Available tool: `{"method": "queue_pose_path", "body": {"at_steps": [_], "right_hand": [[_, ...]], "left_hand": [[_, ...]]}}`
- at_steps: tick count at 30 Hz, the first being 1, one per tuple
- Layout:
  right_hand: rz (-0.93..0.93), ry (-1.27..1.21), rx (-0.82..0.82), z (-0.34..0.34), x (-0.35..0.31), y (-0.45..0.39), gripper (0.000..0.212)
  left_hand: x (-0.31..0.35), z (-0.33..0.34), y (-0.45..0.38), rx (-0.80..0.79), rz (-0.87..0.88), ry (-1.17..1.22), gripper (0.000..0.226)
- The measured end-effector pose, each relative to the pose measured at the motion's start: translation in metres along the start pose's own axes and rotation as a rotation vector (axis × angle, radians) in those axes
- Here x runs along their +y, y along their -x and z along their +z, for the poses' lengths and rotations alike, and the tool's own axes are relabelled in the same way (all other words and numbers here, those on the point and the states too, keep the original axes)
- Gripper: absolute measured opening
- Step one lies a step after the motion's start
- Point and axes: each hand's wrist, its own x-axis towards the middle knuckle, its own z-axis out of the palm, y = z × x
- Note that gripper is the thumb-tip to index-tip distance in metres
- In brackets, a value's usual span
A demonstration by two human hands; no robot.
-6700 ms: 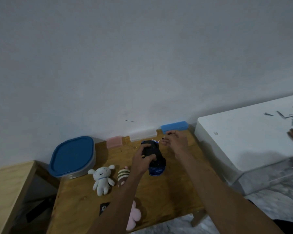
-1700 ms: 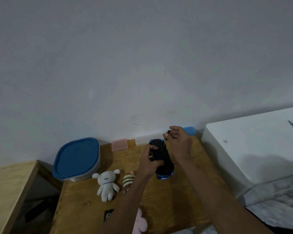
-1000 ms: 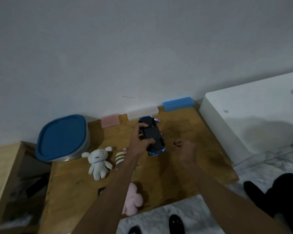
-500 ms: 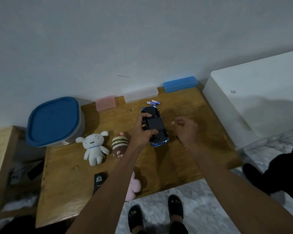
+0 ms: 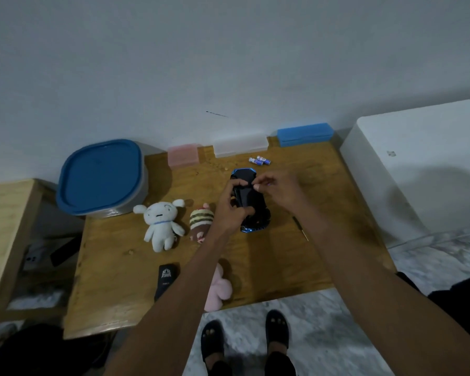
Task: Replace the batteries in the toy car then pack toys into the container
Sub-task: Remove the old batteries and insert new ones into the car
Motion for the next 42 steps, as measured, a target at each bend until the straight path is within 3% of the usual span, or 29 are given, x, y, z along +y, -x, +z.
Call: {"method": "queue_pose_path", "body": {"at_steps": [5,11,14,20,24,29,32,35,38,42], "right_hand": [[0.067,-0.090,-0.018,-0.010,-0.011,0.005,0.011],[0.190,-0.251,0.286,-0.028,0.014,0.009,0.009],[0.285,-0.151,0.329,-0.031,0.044,0.015,0.014],[0.421,0.132,0.135,-0.012,0.099,0.038,0.030],[0.451,0.266,0.211,-0.002,0.106,0.046,0.030],[0.391,0.168,0.294,-0.007,0.089,0.043,0.008],[0.231,0.033,0.381,-0.015,0.058,0.036,0.007],[0.126,-0.005,0.339,-0.020,0.024,0.023,0.007],[0.147,0.056,0.241,-0.014,0.004,0.012,0.011],[0.198,0.146,0.304,0.001,-0.008,0.005,0.006]], "left_hand": [[-0.008,-0.010,0.001,-0.007,-0.037,0.004,0.071],[-0.011,-0.011,-0.004,-0.030,-0.064,0.036,0.086],[-0.013,-0.005,-0.009,-0.038,-0.072,0.025,0.089],[-0.021,0.009,-0.014,-0.095,-0.061,-0.027,0.093],[-0.024,0.013,-0.014,-0.116,-0.063,-0.057,0.094],[-0.023,0.014,-0.014,-0.113,-0.063,-0.045,0.094],[-0.019,0.014,-0.014,-0.126,-0.057,-0.047,0.094],[-0.012,0.016,-0.013,-0.139,-0.042,-0.048,0.094],[-0.004,0.016,-0.012,-0.142,-0.027,-0.018,0.096],[-0.001,0.012,-0.010,-0.142,-0.019,0.009,0.098]]}}
